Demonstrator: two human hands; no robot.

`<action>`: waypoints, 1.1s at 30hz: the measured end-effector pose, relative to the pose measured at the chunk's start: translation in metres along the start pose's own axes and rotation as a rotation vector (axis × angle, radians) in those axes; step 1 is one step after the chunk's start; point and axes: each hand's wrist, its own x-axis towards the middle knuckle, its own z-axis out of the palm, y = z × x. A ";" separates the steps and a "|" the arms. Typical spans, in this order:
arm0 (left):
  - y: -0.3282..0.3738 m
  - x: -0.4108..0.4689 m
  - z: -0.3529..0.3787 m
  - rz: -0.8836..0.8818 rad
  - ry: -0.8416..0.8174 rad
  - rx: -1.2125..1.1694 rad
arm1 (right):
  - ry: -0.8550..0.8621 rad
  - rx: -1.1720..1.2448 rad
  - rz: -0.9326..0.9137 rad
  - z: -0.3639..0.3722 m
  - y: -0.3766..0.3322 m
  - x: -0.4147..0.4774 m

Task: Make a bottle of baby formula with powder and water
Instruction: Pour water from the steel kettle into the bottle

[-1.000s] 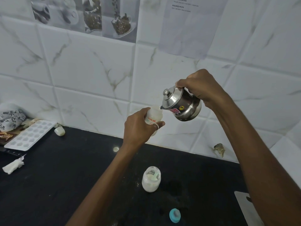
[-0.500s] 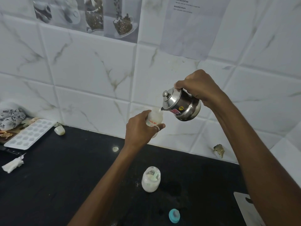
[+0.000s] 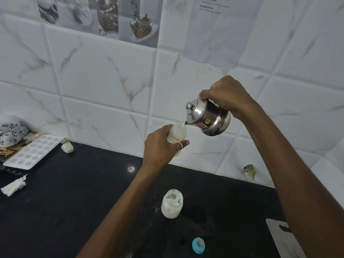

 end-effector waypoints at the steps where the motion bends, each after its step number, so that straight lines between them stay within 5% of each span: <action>1: 0.000 0.000 0.000 0.000 -0.002 -0.001 | 0.000 0.000 0.000 0.000 0.000 0.000; 33: -0.003 0.000 0.001 0.003 -0.019 -0.003 | -0.011 -0.040 -0.012 0.004 -0.003 0.002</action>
